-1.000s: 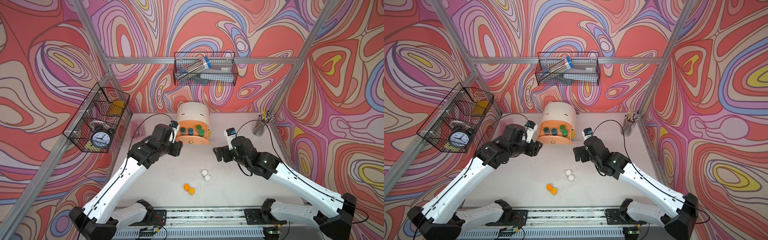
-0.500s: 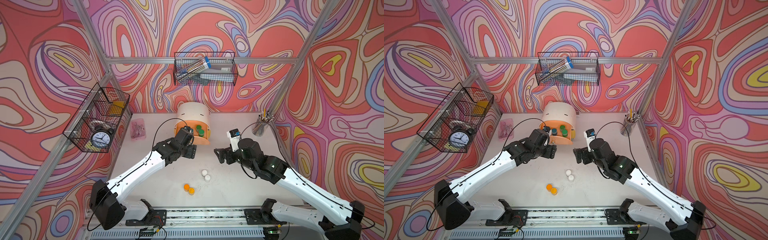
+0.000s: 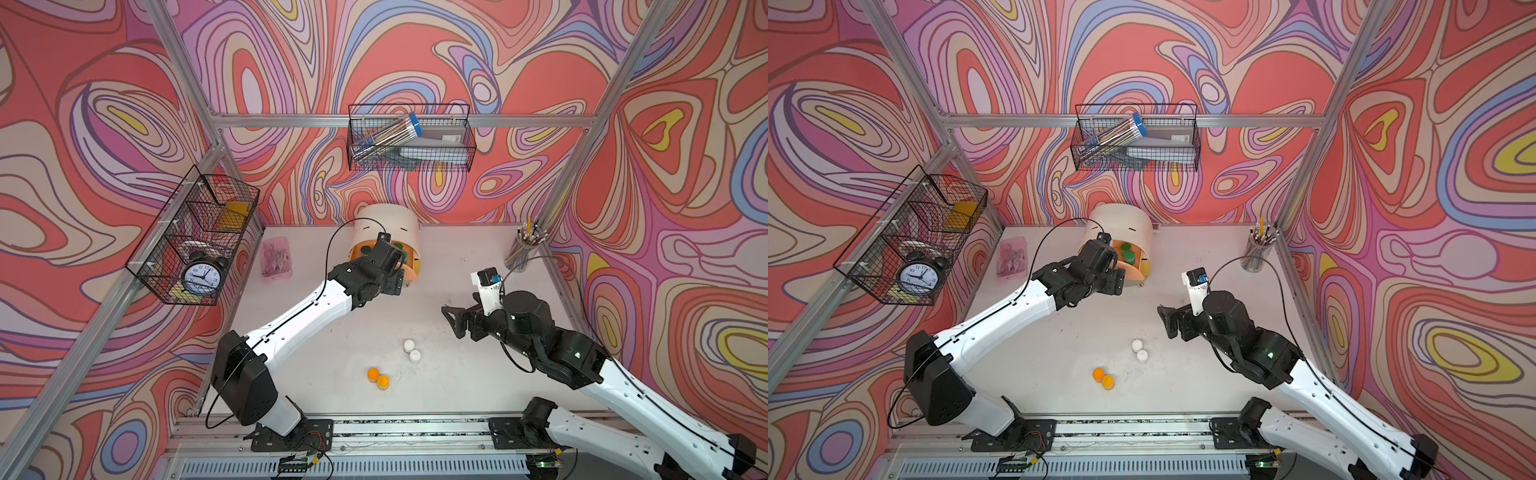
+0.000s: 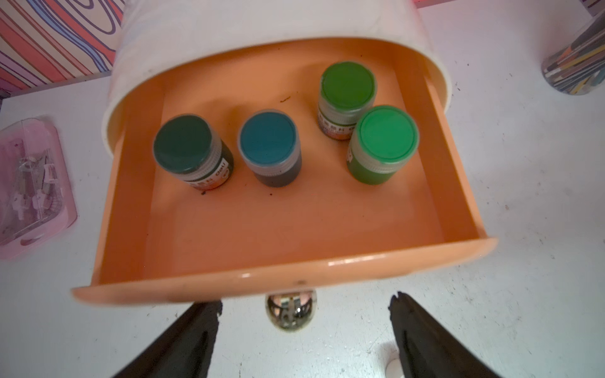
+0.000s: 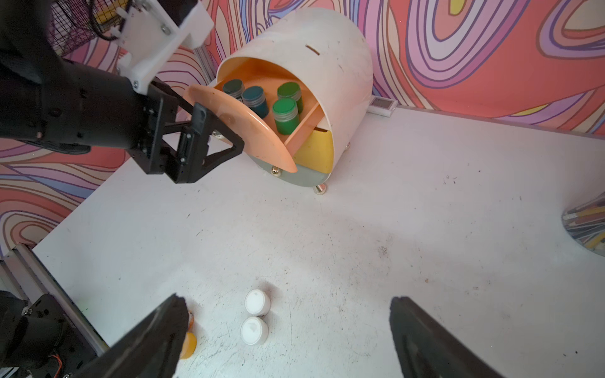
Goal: Put the paint cans in the drawer according to color
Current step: Close the drawer of the storage box.
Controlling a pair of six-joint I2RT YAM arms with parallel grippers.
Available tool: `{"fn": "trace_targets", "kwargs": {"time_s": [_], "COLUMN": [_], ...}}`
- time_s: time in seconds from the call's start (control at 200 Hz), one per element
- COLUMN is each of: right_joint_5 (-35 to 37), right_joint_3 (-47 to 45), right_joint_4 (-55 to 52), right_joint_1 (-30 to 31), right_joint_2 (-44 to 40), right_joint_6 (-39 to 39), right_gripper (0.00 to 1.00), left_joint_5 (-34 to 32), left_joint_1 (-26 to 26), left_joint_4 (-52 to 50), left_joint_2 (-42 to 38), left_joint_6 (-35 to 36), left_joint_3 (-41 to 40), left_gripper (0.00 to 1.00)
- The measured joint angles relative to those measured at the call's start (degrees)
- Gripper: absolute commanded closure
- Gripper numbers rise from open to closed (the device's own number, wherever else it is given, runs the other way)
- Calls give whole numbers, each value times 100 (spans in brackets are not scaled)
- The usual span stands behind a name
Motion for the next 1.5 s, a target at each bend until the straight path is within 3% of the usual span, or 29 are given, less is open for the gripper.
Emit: {"fn": "trace_targets", "kwargs": {"time_s": [0.391, 1.016, 1.302, 1.502], "right_joint_5": [0, 83, 142, 120], "right_joint_3": [-136, -149, -151, -151], "right_joint_4": [17, 15, 15, 59], "right_joint_1": [0, 0, 0, 0], "right_joint_2": [-125, -111, -55, 118], "right_joint_6": [-4, -4, -4, -4], "right_gripper": [2, 2, 2, 2], "left_joint_5": [-466, -564, -382, -289], "left_joint_1": [2, 87, 125, 125], "left_joint_4": [-2, 267, 669, 817], "left_joint_2": [940, 1351, 1207, 205], "left_joint_6": [205, 476, 470, 468], "left_joint_3": [1110, 1493, 984, -168], "left_gripper": [5, 3, 4, 8]}}
